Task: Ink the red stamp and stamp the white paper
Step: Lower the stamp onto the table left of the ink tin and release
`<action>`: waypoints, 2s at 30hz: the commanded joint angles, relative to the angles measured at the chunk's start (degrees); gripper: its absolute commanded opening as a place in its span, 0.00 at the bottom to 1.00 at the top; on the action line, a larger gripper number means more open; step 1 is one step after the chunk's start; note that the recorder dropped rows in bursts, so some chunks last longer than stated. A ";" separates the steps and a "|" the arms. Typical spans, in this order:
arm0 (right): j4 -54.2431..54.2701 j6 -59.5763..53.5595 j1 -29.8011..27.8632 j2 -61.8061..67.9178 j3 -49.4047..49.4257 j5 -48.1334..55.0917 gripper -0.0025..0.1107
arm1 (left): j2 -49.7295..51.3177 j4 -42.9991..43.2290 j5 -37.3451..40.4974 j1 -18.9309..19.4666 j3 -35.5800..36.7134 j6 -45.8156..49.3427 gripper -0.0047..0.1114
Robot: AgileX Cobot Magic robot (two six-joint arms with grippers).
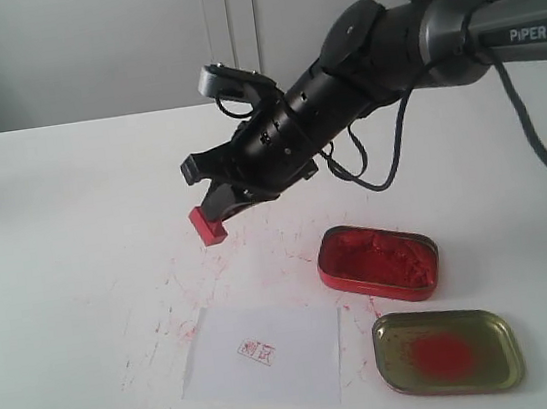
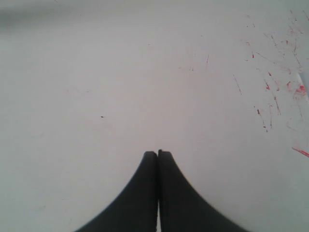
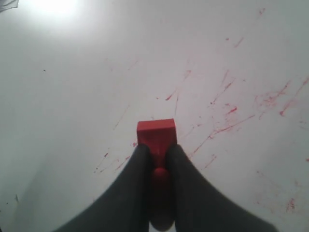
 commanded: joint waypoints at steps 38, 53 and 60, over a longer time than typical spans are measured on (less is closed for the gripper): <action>8.36 -18.12 -5.32 9.97 -0.50 3.59 0.02 | -0.23 -0.47 -0.06 0.15 0.22 -0.01 0.04; 7.75 -14.90 -5.32 11.46 -0.50 1.39 0.15 | -0.23 -0.47 -0.06 0.15 0.22 -0.01 0.04; 7.75 -14.31 -5.32 11.46 -0.50 0.34 0.29 | -0.23 -0.47 -0.06 0.15 0.22 -0.01 0.04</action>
